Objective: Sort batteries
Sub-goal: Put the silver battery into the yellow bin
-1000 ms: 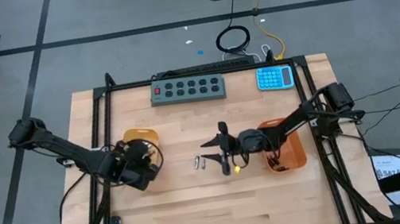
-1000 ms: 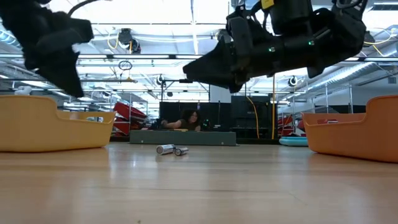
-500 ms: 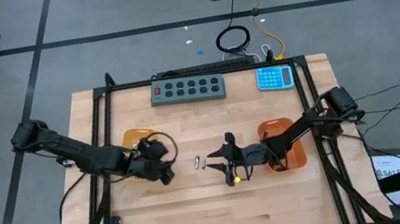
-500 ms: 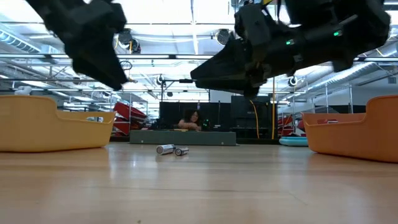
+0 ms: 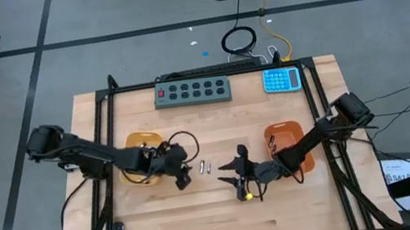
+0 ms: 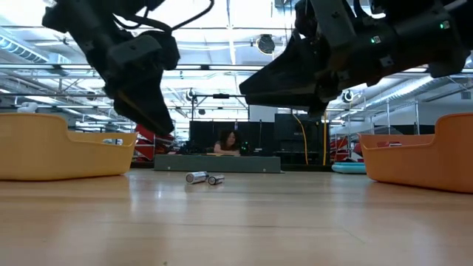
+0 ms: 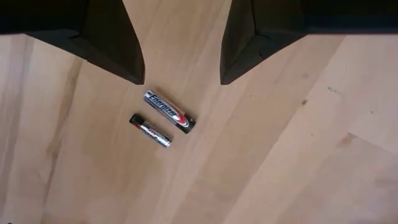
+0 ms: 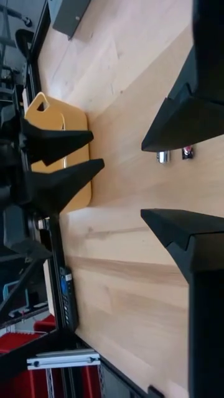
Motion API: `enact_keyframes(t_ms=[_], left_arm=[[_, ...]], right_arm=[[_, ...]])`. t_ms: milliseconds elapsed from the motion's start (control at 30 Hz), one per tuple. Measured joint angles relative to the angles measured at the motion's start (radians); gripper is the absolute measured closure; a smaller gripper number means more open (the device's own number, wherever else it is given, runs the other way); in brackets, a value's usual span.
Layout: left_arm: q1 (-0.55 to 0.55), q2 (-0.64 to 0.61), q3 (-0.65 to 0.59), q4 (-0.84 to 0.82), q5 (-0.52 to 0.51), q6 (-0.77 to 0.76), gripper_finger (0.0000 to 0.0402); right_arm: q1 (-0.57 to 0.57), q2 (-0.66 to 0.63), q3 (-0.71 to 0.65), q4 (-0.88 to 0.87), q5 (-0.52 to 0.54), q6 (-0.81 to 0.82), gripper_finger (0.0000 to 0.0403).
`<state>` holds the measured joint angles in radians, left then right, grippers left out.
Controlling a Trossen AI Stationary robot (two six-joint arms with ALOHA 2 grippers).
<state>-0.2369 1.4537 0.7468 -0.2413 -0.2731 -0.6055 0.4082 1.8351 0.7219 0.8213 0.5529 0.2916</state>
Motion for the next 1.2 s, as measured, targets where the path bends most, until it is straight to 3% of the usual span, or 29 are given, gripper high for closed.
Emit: enact_keyframes(t_ms=[233,500,1000,1100,1200], left_arm=[[0.009,0.053,0.066,0.001,0.027,0.011,0.0185],[-0.006,0.207,0.153,0.003,0.009,0.010,0.0185],[0.060,0.360,0.171,0.045,-0.024,0.040,0.0187],[0.066,0.381,0.175,0.045,-0.025,0.070,0.0207],[0.067,0.386,0.178,-0.001,-0.027,0.091,0.0261]], right_arm=[[0.006,0.000,0.000,-0.010,0.001,0.002,0.0253],[0.003,0.000,0.000,-0.012,0.002,-0.023,0.0253],[-0.008,0.000,0.000,-0.011,-0.002,-0.061,0.0253],[-0.016,0.000,0.000,-0.010,-0.004,-0.072,0.0253],[-0.031,0.000,0.000,-0.010,-0.005,-0.101,0.0253]])
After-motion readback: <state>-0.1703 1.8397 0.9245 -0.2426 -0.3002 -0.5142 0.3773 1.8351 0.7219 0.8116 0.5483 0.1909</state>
